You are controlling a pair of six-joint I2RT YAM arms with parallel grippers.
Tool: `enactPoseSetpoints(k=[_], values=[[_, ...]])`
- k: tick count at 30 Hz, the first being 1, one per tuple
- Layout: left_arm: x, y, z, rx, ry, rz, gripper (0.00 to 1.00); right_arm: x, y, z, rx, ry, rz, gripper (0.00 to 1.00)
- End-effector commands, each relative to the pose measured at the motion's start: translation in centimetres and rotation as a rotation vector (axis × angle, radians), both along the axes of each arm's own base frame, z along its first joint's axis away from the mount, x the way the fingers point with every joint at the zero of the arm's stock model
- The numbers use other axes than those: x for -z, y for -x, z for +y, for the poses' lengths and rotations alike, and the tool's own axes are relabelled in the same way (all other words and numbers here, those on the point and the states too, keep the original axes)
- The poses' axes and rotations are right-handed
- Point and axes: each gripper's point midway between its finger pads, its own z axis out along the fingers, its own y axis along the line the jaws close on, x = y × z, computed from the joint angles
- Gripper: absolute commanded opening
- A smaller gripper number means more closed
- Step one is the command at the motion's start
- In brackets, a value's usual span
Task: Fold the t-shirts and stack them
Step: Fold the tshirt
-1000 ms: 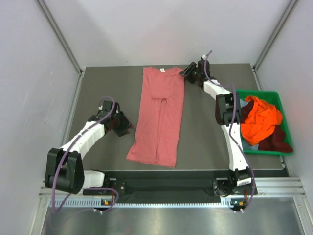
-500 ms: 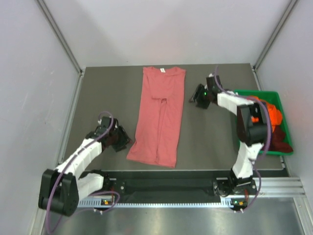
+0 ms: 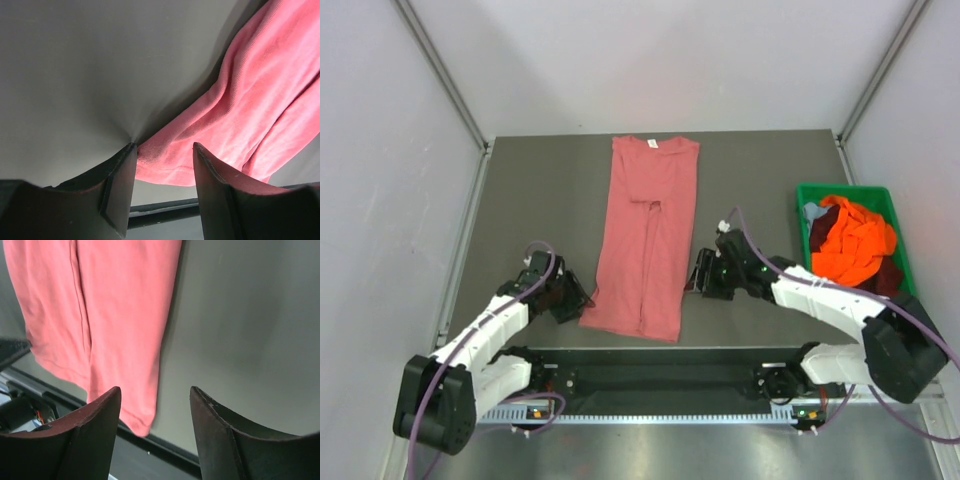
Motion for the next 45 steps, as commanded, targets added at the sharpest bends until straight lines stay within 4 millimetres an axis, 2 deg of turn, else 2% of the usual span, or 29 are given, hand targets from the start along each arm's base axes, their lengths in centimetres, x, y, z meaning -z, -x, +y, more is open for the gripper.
enactPoseSetpoints(k=[1,4,8,12,15,19,20,21,24,25,26,27,28,31,35,38,45], values=[[0.3,-0.1,0.0,-0.034,-0.01,0.014,0.54,0.3,2.0,0.9,0.057,-0.028,0.009,0.58],[0.8,0.2,0.1,-0.051,-0.017,0.034,0.54,1.7,4.1,1.6,0.039,-0.032,0.05,0.58],[1.6,0.9,0.1,-0.047,-0.013,0.047,0.5,2.0,5.5,3.9,0.011,-0.09,0.049,0.57],[1.4,1.4,-0.3,-0.047,0.02,0.04,0.39,3.3,8.0,5.2,-0.011,-0.063,0.109,0.56],[1.0,1.4,-0.2,-0.055,0.018,0.031,0.38,4.2,9.1,5.3,-0.009,-0.024,0.126,0.56],[1.1,1.7,-0.2,-0.058,0.021,0.047,0.33,5.0,8.8,4.3,0.009,0.041,0.113,0.53],[1.2,1.9,-0.3,-0.057,0.025,0.059,0.31,5.1,8.9,4.1,0.01,0.043,0.115,0.51],[1.2,2.1,-0.3,-0.057,0.027,0.067,0.22,5.1,9.0,4.1,0.009,0.042,0.114,0.49],[0.9,2.4,-0.6,-0.051,0.049,0.066,0.16,4.9,8.9,4.0,0.01,0.04,0.102,0.37],[0.5,2.4,-0.5,-0.05,0.043,0.065,0.2,4.7,8.6,4.3,0.004,0.026,0.086,0.31],[0.1,2.2,-0.4,-0.037,0.029,0.043,0.26,4.5,8.4,4.3,-0.005,0.023,0.065,0.15],[-0.5,1.9,-0.2,-0.028,0.016,0.016,0.34,4.4,7.9,3.9,0.009,0.037,0.035,0.08],[-1.3,1.9,-0.1,-0.034,0.007,0.024,0.55,4.6,7.8,3.6,0.013,0.049,0.027,0.0],[-1.3,2.3,-0.8,-0.009,0.042,0.047,0.56,4.2,7.6,3.4,-0.006,0.053,-0.001,0.0],[-1.9,2.8,-0.9,0.024,0.038,0.056,0.59,4.2,7.8,1.9,-0.008,0.099,-0.019,0.0],[-2.0,3.2,-1.6,0.052,0.067,0.049,0.58,4.2,7.8,0.9,0.003,0.107,-0.038,0.0],[-1.5,4.6,-1.4,0.096,-0.05,0.078,0.57,4.8,8.2,-0.3,-0.024,0.154,-0.03,0.0]])
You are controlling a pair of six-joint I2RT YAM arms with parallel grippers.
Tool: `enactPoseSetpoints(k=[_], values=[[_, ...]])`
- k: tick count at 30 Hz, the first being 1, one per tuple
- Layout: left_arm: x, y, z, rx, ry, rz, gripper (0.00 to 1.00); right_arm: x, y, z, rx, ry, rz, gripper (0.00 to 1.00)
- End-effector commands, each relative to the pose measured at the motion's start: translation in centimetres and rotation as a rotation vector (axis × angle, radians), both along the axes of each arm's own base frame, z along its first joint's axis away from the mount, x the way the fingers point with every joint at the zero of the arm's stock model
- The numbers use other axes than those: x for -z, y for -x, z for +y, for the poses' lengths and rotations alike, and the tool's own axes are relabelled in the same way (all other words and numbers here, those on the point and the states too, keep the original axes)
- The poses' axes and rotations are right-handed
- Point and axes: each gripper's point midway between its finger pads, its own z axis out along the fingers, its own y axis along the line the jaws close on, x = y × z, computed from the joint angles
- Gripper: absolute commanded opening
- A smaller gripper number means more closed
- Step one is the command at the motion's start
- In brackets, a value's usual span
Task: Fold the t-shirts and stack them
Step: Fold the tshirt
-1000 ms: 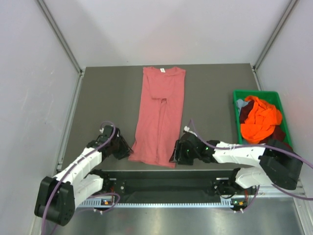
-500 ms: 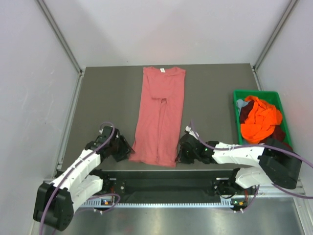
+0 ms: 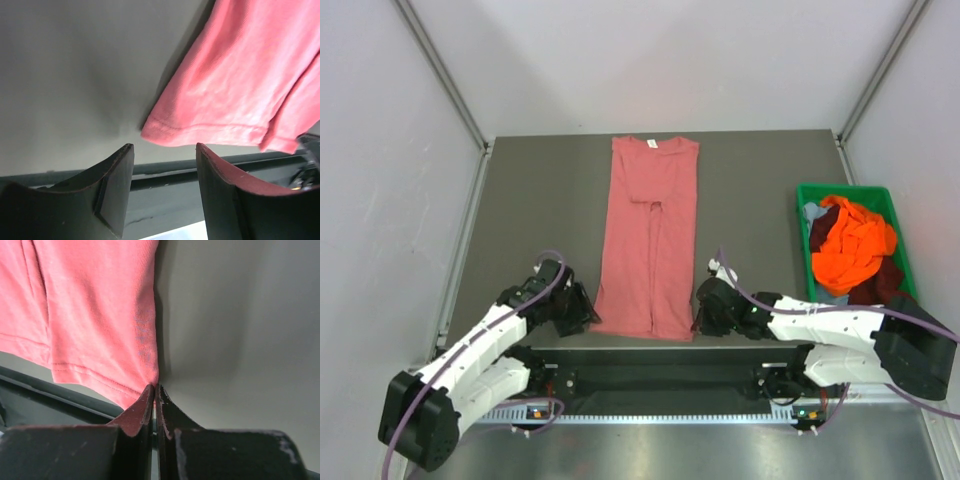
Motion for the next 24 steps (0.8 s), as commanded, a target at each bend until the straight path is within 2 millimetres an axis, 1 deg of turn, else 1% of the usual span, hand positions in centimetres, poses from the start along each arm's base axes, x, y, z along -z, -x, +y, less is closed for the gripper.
enactPoseSetpoints(k=[1,3,6,7,11,14,16,17,19,20,23,24], values=[[-0.3,0.6,0.1,0.002,-0.067,0.023,0.57,0.0,-0.2,-0.8,-0.015,0.033,-0.03,0.0],[0.3,1.2,-0.3,0.025,-0.103,0.04,0.57,0.0,-0.2,-0.9,-0.019,0.036,-0.03,0.0],[0.3,1.3,-1.1,0.024,-0.105,0.033,0.57,0.1,-0.2,-1.4,-0.006,0.047,-0.03,0.0],[0.1,1.0,-1.4,0.021,-0.093,0.017,0.57,0.4,0.0,-1.9,0.002,0.062,-0.022,0.0],[-0.6,0.2,-2.1,0.025,-0.065,-0.025,0.58,0.9,0.5,-3.0,0.013,0.067,-0.021,0.0],[-1.0,-0.1,-3.0,0.046,-0.028,-0.038,0.6,0.3,0.9,-3.1,-0.008,0.046,-0.027,0.0],[-1.4,-0.5,-3.6,0.076,-0.011,-0.051,0.61,-0.7,0.7,-3.0,-0.013,0.029,-0.048,0.0],[-1.5,-0.5,-3.8,0.088,-0.004,-0.053,0.61,-1.0,0.6,-3.0,-0.012,0.032,-0.055,0.05],[-1.5,-0.6,-4.1,0.106,-0.001,-0.051,0.61,-1.6,0.3,-3.3,0.006,0.041,-0.065,0.22],[-1.4,-0.5,-4.0,0.108,-0.004,-0.044,0.61,-1.6,0.3,-3.3,0.011,0.044,-0.061,0.3],[-1.0,-0.2,-3.3,0.096,-0.038,-0.035,0.6,-1.6,0.7,-3.2,0.023,0.03,-0.034,0.39],[-1.0,-0.2,-3.0,0.096,-0.052,-0.039,0.61,-1.4,0.9,-3.1,0.033,0.023,-0.02,0.39]])
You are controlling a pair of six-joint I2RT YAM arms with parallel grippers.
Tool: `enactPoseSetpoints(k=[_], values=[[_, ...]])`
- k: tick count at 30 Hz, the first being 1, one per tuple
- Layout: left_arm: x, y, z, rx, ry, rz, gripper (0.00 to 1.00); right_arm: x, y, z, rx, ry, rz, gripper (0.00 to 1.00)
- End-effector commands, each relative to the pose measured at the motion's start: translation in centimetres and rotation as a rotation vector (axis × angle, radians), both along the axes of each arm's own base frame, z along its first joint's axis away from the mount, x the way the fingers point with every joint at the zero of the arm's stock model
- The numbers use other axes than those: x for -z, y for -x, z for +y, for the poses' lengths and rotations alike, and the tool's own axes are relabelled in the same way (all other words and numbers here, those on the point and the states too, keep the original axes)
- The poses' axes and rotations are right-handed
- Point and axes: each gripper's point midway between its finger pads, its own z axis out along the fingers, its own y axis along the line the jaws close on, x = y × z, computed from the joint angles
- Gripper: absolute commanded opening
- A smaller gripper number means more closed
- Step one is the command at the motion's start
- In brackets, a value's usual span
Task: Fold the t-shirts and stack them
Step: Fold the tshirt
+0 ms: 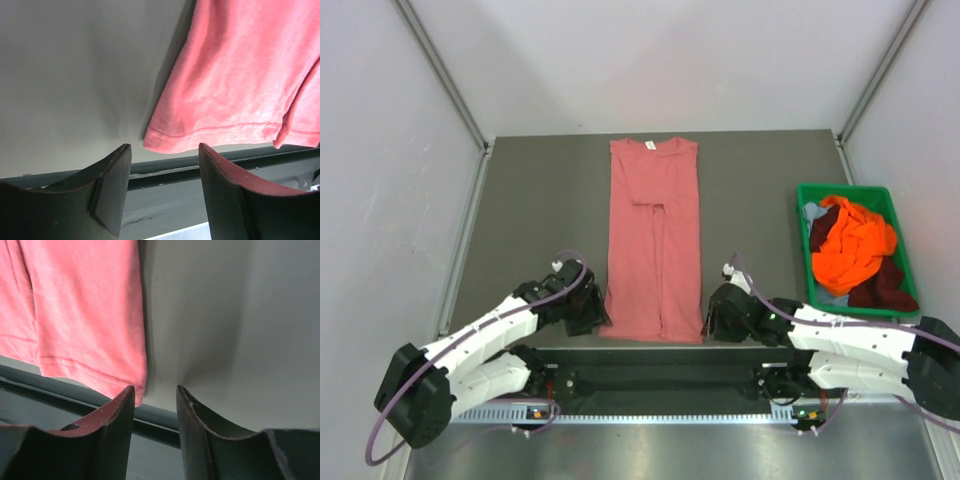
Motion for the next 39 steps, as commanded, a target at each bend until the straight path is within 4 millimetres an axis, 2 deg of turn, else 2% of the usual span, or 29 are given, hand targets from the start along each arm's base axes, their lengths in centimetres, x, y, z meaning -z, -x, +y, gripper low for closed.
enactPoseSetpoints(k=[1,3,6,10,13,18,20,21,24,26,27,28,31,34,37,38,39], values=[[-0.9,-0.6,0.0,-0.012,-0.009,-0.028,0.61,-1.0,-0.2,0.7,0.029,-0.037,0.008,0.4],[-0.3,-0.5,0.5,-0.016,-0.032,-0.021,0.62,-0.6,0.0,1.0,0.028,-0.043,0.03,0.4],[0.0,-0.3,-0.5,-0.006,0.017,0.004,0.62,-0.3,0.1,1.2,0.04,-0.044,0.041,0.4],[0.6,-0.3,-1.4,-0.002,0.059,0.012,0.58,-0.3,0.2,1.8,0.05,-0.082,0.054,0.4],[1.0,0.0,-1.1,-0.01,0.042,0.039,0.54,0.0,0.4,1.7,0.051,-0.076,0.059,0.4],[0.9,0.5,-1.2,-0.022,0.06,0.05,0.38,0.0,0.5,2.2,0.044,-0.089,0.063,0.4],[0.9,0.6,-1.2,-0.024,0.07,0.051,0.29,0.0,0.6,2.6,0.035,-0.098,0.067,0.39],[0.9,0.7,-1.3,-0.029,0.075,0.056,0.19,-0.1,0.6,2.8,0.035,-0.099,0.068,0.39],[1.1,1.2,-1.3,-0.033,0.085,0.079,0.08,0.5,0.8,2.7,0.034,-0.067,0.089,0.37],[1.4,1.5,-1.3,-0.034,0.087,0.093,0.05,1.0,1.2,2.4,0.039,-0.045,0.106,0.33],[1.4,1.6,-1.2,-0.037,0.088,0.093,0.0,1.3,1.3,2.1,0.043,-0.038,0.108,0.29],[1.4,1.8,-1.2,-0.036,0.088,0.099,0.0,1.3,1.3,2.2,0.048,-0.048,0.104,0.17],[1.3,2.0,-1.2,-0.037,0.097,0.099,0.0,1.7,1.6,1.7,0.052,-0.049,0.105,0.0],[1.0,2.1,-1.3,-0.038,0.109,0.1,0.02,1.4,1.6,1.3,0.057,-0.048,0.091,0.0],[0.6,2.2,-1.6,-0.038,0.131,0.103,0.23,1.0,1.5,1.0,0.062,-0.049,0.076,0.0],[0.4,2.1,-1.7,-0.038,0.138,0.099,0.34,0.8,1.5,1.0,0.058,-0.052,0.073,0.0],[0.3,2.0,-1.7,-0.037,0.137,0.093,0.37,0.7,1.4,1.0,0.059,-0.052,0.071,0.0]])
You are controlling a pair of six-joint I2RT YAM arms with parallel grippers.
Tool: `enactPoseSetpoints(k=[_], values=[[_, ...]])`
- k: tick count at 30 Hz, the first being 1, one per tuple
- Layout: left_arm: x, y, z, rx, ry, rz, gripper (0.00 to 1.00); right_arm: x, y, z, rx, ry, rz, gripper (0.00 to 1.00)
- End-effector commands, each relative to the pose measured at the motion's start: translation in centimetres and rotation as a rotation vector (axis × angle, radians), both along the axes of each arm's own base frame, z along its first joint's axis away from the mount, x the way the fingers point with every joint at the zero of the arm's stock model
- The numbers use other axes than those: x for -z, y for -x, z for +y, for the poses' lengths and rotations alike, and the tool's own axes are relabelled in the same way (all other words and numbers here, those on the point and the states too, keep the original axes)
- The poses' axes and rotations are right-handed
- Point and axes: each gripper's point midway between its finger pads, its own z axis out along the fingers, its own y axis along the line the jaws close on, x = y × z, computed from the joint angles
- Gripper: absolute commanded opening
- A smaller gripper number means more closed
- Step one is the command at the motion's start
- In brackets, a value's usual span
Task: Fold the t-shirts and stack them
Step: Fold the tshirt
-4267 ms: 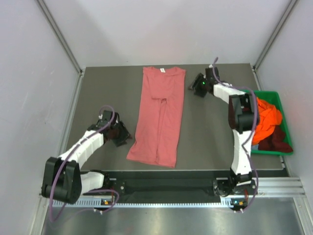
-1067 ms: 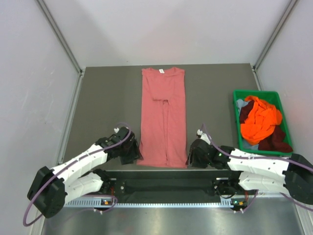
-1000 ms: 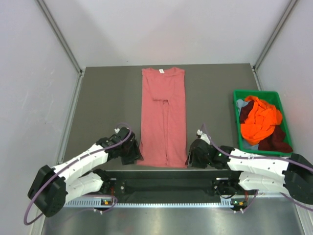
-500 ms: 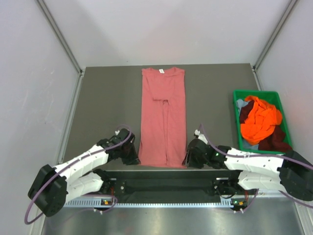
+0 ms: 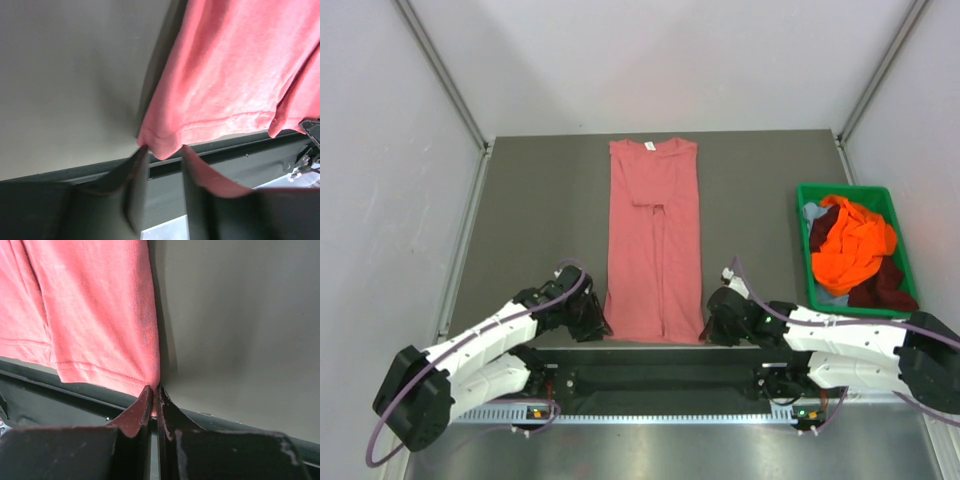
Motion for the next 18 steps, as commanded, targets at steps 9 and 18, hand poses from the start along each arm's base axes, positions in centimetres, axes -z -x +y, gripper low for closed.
enactPoseSetpoints(k=[9,18], values=[[0.3,0.6,0.4,-0.022,-0.022,0.039,0.47,0.2,0.8,0.1,-0.02,0.001,0.0,0.28],[-0.4,0.6,-0.7,-0.033,0.098,-0.01,0.06,0.0,1.2,0.6,-0.019,-0.028,0.001,0.3]])
